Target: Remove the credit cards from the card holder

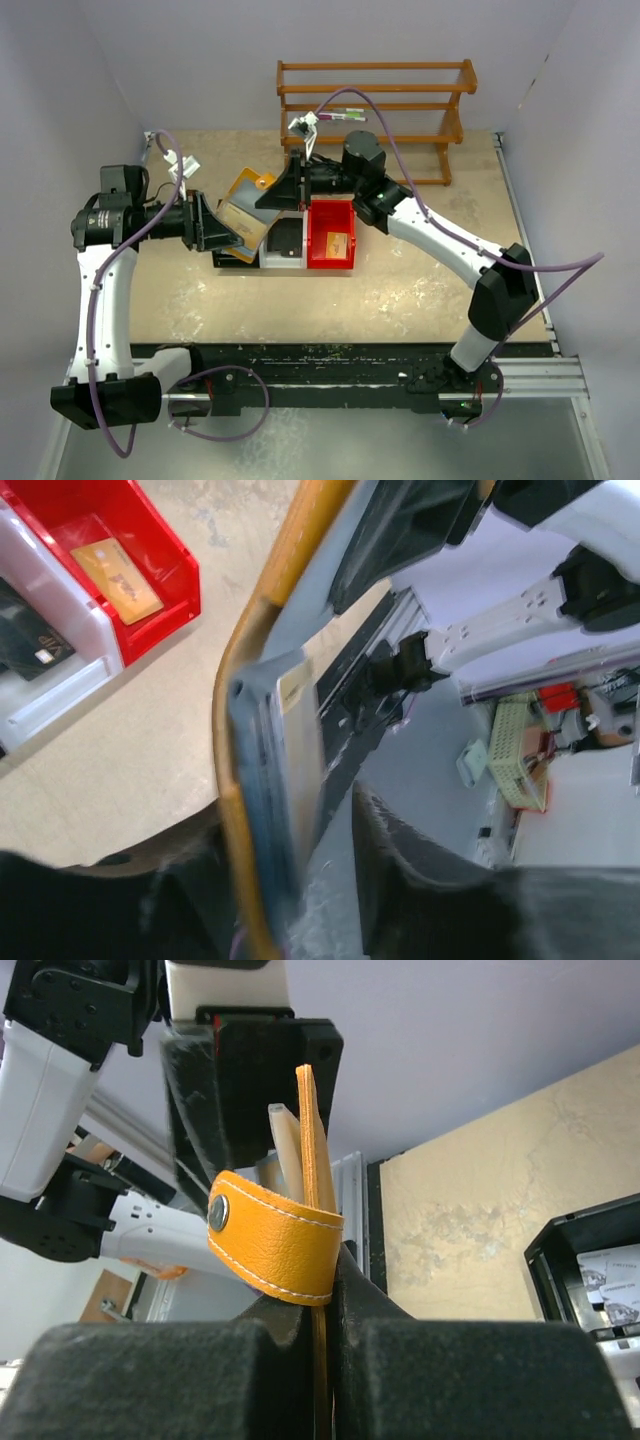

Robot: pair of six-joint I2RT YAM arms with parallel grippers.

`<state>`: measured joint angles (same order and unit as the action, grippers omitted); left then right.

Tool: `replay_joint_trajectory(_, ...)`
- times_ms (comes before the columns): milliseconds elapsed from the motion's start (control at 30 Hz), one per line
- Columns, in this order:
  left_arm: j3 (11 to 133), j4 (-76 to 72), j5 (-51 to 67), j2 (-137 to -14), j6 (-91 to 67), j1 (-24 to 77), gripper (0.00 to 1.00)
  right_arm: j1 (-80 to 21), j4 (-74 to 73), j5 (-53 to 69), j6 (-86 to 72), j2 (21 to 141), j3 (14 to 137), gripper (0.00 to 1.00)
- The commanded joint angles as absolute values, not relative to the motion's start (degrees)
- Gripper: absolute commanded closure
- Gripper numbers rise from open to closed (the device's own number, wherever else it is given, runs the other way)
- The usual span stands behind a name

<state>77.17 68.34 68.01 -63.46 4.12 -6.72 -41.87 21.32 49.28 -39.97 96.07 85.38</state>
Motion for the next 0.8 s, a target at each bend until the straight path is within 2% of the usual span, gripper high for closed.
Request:
replay_joint_trajectory(0, 79.9, 67.0, 71.8, -62.5, 5.5, -6.9, 0.33, -41.8, 30.6, 49.1, -46.7, 94.3, 83.4, 1.00)
replay_joint_trajectory(67, 79.3, 65.9, 73.6, -61.7, 4.5, -6.9, 0.12, -41.8, 39.5, 42.9, -52.6, 91.4, 78.7, 1.00)
replay_joint_trajectory(100, 78.9, 64.6, 73.9, -61.2, 3.6, -6.9, 0.05, -41.9, 43.1, 40.0, -54.3, 89.9, 76.2, 1.00)
replay_joint_trajectory(200, 76.4, 58.5, 74.3, -59.0, -1.3, -7.0, 0.02, -42.8, 52.3, 32.0, -60.7, 86.2, 69.3, 1.00)
replay_joint_trajectory(433, 67.6, 37.9, 79.2, -54.3, -19.8, -7.0, 0.07, -45.3, 61.3, 21.7, -67.2, 81.3, 59.6, 1.00)
replay_joint_trajectory(533, 65.1, 28.3, 79.8, -52.9, -28.2, -7.0, 0.12, -46.4, 61.6, 19.5, -67.4, 80.6, 58.7, 1.00)
replay_joint_trajectory(633, 63.7, 20.0, 80.8, -52.5, -36.1, -7.1, 0.23, -47.0, 62.0, 17.3, -67.6, 79.8, 58.1, 1.00)
replay_joint_trajectory(767, 63.6, 18.5, 81.2, -52.4, -37.9, -7.1, 0.38, -47.4, 63.3, 15.3, -68.1, 79.2, 54.7, 1.00)
